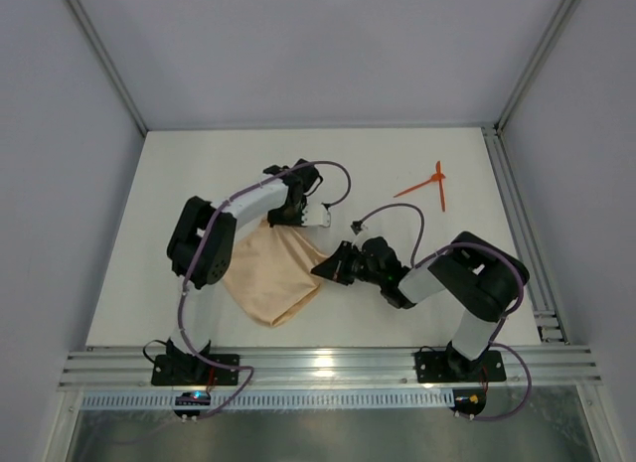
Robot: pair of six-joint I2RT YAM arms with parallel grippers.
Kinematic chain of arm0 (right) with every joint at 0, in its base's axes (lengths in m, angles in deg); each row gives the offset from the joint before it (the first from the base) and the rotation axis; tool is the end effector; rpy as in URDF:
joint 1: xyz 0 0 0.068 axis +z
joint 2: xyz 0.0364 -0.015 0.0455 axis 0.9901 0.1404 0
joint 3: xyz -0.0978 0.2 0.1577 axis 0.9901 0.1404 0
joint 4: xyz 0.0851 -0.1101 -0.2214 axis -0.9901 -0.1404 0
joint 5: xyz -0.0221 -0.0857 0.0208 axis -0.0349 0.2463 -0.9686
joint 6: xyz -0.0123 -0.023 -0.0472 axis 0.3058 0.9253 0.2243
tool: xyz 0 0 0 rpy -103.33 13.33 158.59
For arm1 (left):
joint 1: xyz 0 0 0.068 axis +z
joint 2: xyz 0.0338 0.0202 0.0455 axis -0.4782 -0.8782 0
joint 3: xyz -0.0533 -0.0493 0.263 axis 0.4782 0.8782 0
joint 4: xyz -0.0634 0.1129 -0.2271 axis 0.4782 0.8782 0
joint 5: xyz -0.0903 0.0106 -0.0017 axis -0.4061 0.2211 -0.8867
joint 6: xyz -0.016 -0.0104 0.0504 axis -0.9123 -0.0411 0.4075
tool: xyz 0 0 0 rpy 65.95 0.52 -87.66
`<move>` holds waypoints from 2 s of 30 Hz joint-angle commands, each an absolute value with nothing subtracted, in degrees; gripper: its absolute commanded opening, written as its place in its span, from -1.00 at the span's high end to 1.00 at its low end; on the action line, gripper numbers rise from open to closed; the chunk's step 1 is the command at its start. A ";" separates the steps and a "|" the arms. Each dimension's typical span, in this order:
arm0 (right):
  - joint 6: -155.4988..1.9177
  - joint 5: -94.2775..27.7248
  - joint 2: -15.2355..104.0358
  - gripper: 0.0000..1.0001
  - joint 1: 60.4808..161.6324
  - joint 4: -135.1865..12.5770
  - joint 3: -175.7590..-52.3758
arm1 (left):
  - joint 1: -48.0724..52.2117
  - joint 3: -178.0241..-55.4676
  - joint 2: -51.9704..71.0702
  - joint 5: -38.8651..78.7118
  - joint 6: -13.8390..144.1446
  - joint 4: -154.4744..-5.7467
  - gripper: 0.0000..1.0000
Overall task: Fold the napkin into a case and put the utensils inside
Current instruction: Turn over the upper triangle folded napkin at the center of the board, then smooth out the lower triangle-folded napkin at the center of the board.
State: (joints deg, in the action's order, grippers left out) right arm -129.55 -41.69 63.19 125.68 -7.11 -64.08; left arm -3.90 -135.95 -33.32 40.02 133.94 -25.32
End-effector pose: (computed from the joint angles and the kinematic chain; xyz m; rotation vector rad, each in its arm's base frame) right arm 0.2033 0.2083 0.1160 0.0904 2.2146 1.3906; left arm 0.3502 -0.2141 0.1816 2.0863 2.1381 0.3606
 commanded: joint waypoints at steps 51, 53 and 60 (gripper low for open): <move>-90.72 -41.18 55.06 -0.13 113.31 -53.77 -84.04 | 4.12 -133.81 -13.33 30.73 102.49 -26.15 -0.44; -90.54 -42.42 58.13 -0.12 113.39 -53.24 -84.84 | 7.03 -126.02 -11.29 31.87 102.48 -27.46 -0.17; -91.50 -42.68 60.53 0.07 113.31 -50.96 -82.65 | 10.81 -112.35 -11.46 37.14 101.25 -35.63 -0.11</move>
